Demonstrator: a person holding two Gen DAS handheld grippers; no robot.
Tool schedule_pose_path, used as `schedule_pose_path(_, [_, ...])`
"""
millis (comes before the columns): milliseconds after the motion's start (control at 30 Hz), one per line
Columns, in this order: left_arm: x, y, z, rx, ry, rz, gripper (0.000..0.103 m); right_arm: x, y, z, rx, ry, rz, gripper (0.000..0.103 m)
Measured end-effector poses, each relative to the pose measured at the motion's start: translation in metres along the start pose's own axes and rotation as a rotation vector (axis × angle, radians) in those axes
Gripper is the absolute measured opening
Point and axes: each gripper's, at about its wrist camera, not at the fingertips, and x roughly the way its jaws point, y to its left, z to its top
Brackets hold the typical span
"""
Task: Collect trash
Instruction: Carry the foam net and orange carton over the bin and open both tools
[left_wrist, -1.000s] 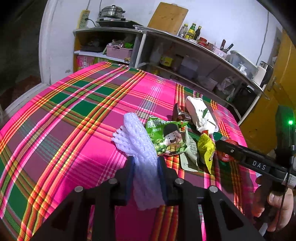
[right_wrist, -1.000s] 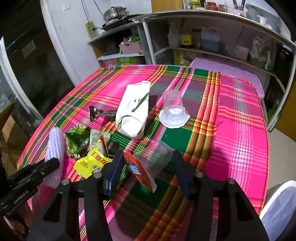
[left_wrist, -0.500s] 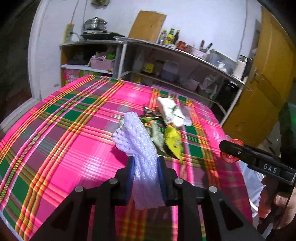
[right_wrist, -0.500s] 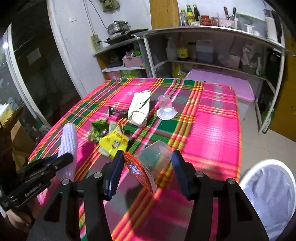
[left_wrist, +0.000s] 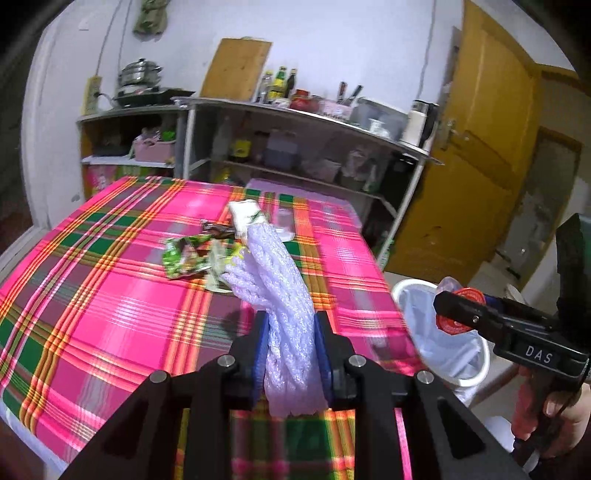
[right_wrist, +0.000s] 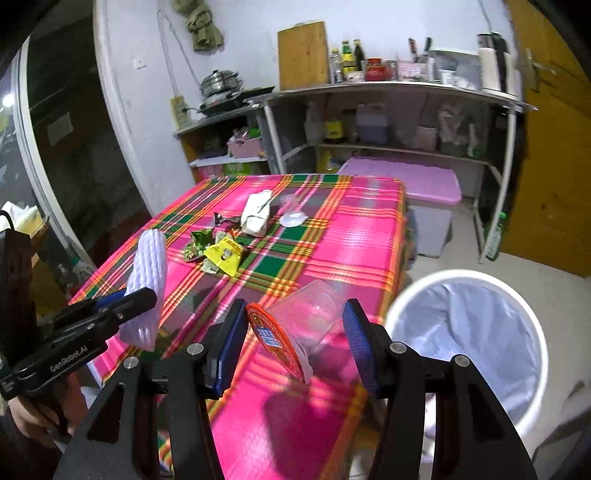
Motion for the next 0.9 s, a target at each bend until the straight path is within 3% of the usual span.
schedule_pose_path(433, [-0.023,-0.064,-0.011,0.091,0.002,-0.101,0.025,-0.06,-0.036,-0.024,0.076,-0.06,-0.075,0.054])
schedule_pose_path(900, [0.0,-0.121,-0.012,0.185,0.043,-0.193,0.025,-0.071,-0.083,-0.039,0.15,-0.059,-0.152,0.054])
